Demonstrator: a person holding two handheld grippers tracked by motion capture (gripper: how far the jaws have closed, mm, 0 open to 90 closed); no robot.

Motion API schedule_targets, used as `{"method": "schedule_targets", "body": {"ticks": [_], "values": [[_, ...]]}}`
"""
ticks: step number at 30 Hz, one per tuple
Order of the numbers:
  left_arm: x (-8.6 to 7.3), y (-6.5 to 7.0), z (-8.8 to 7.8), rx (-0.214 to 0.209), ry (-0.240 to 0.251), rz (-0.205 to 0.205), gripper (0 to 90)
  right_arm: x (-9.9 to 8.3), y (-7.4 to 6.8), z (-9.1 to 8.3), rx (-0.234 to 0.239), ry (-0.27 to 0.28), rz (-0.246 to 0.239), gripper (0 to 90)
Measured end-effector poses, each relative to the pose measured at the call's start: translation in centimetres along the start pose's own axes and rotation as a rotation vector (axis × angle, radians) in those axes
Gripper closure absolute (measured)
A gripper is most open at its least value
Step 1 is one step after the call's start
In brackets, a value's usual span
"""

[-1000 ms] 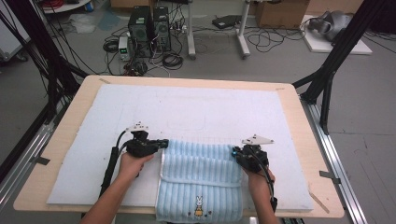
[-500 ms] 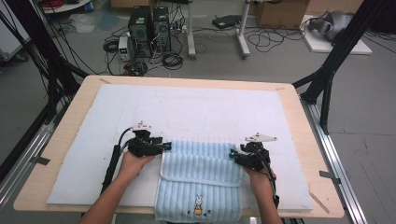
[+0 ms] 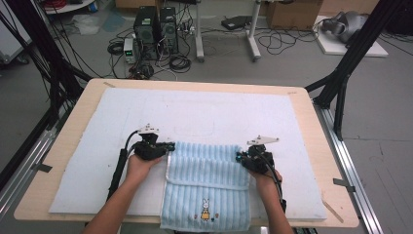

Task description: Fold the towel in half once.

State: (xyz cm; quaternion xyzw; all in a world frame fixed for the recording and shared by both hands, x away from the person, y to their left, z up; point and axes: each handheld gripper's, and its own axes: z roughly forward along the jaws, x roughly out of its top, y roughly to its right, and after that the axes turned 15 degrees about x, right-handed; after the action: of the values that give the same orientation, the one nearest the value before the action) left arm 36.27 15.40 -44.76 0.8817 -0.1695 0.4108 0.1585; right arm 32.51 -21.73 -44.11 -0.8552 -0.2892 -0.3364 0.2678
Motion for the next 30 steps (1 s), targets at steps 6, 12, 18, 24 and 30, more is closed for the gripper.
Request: {"method": "schedule_targets", "body": {"ticks": [6, 12, 18, 24, 30], "values": [[2.2, -1.0, 0.2, 0.015, 0.044, -0.014, 86.8, 1.5, 0.6, 1.1, -0.034, 0.024, -0.021, 84.7], [3.2, -2.1, 1.0, 0.042, 0.066, -0.055, 86.5, 3.5, 1.6, 2.2, -0.062, 0.047, -0.02, 84.6], [4.7, -3.1, 1.3, 0.057, 0.09, -0.074, 86.4, 5.1, 2.2, 2.8, -0.07, 0.06, -0.025, 84.5], [5.6, -3.8, 1.4, 0.062, 0.111, -0.087, 86.4, 6.6, 2.5, 3.3, -0.081, 0.073, -0.029, 84.4], [5.4, -4.2, 2.0, 0.065, 0.122, -0.081, 86.3, 7.4, 2.8, 4.1, -0.115, 0.071, -0.021, 84.4]]}}
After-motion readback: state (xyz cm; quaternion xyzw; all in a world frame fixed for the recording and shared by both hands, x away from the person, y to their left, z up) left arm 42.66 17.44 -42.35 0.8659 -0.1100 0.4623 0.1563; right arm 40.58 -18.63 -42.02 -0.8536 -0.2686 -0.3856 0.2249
